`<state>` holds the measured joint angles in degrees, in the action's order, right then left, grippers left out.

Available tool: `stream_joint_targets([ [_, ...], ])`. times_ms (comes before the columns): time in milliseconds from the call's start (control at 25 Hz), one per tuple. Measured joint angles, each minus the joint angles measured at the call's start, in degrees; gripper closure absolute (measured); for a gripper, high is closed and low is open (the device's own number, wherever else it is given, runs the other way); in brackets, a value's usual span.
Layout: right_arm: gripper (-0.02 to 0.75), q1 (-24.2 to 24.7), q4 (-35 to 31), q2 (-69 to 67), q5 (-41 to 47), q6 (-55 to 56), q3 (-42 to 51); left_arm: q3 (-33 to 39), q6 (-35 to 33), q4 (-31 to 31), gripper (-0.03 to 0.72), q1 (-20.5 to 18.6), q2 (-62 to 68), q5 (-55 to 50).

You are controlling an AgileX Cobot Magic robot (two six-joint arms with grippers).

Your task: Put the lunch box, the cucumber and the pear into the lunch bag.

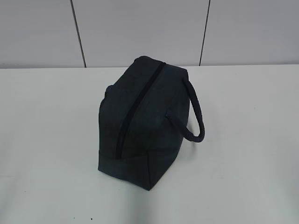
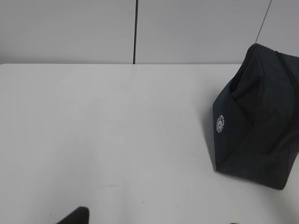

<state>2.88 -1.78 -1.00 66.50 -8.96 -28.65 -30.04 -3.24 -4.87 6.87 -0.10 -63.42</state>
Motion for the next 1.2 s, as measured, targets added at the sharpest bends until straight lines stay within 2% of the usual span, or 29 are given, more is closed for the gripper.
stream_joint_targets([
  [640,0.3,0.0,0.0,0.0,-0.2,0.1,0.0,0.0,0.0,0.8,0.18,0.0,0.0,0.0],
  [840,0.3,0.0,0.0,0.0,-0.2,0.1,0.0,0.0,-3.3,1.0,0.181,0.0,0.0,0.0],
  [1200,0.3,0.0,0.0,0.0,-0.3,0.1,0.0,0.0,-3.9,0.7,0.188,0.0,0.0,0.0],
])
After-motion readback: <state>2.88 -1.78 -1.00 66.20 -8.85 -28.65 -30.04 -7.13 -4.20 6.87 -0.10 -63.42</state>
